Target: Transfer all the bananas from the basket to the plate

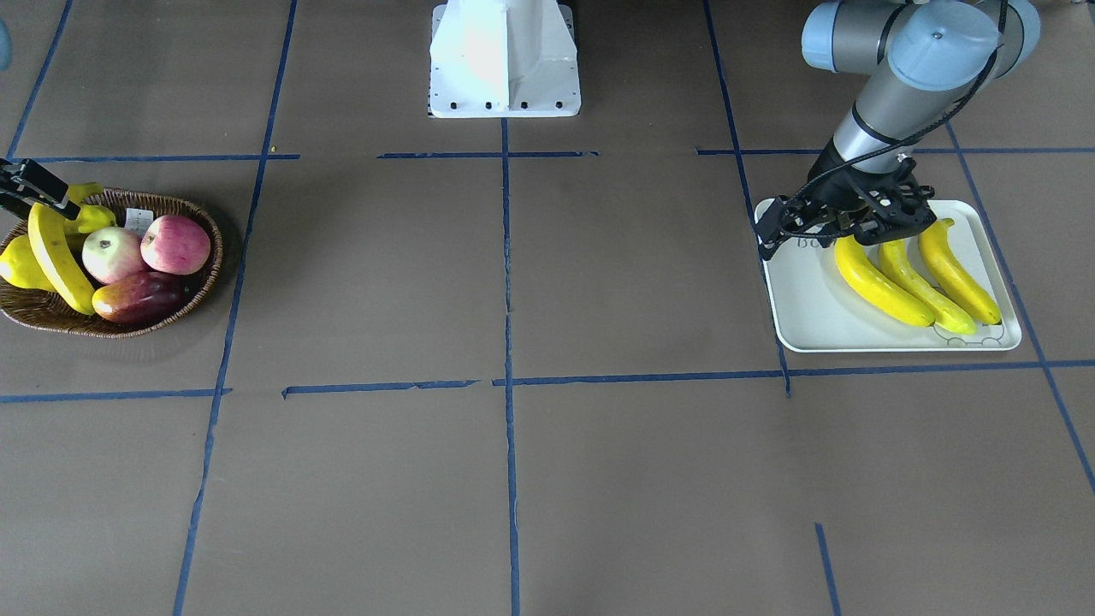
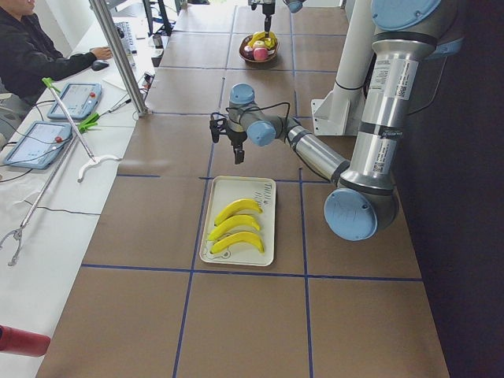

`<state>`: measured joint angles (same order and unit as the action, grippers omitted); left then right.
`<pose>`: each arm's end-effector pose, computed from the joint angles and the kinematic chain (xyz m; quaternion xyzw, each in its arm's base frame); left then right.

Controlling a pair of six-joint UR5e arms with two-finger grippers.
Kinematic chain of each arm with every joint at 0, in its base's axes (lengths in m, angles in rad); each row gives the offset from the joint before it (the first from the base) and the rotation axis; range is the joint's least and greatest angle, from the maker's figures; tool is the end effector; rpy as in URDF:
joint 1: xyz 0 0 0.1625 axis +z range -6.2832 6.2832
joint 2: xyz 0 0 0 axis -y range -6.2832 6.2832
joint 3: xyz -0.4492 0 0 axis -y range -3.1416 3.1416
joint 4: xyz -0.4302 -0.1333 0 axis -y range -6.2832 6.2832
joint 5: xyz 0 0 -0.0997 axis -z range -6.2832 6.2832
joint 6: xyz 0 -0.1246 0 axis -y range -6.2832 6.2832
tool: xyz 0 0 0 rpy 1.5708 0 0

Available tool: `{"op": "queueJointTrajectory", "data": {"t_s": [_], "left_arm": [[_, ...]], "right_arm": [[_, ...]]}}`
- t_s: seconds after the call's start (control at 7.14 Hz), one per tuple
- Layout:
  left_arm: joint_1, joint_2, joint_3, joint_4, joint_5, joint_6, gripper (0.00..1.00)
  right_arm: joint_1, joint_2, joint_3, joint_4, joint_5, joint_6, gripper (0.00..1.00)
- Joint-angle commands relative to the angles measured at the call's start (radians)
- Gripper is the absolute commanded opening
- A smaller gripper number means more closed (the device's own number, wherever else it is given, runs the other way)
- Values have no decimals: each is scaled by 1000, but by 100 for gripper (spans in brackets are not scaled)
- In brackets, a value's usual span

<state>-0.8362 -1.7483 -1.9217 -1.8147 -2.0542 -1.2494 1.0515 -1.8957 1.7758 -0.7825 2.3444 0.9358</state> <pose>0.3457 -0.4952 0.3972 0.0144 0.4274 -0.1418 0.8928 -0.1669 -0.3852 0.6478 -0.0101 -0.4682 0.0598 0.8816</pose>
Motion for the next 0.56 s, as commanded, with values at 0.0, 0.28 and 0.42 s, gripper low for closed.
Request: {"op": "queueJointTrajectory", "data": {"t_s": [0.0, 0.28, 0.42], "left_arm": [[0, 0, 1, 0, 5, 1, 99], [5, -2, 3, 0, 6, 1, 99], [5, -3, 1, -2, 6, -1, 100]], "right_arm": [[86, -32, 8, 130, 15, -3, 0], [207, -39, 86, 154, 44, -5, 0], [212, -20, 130, 152, 41, -5, 0]]}}
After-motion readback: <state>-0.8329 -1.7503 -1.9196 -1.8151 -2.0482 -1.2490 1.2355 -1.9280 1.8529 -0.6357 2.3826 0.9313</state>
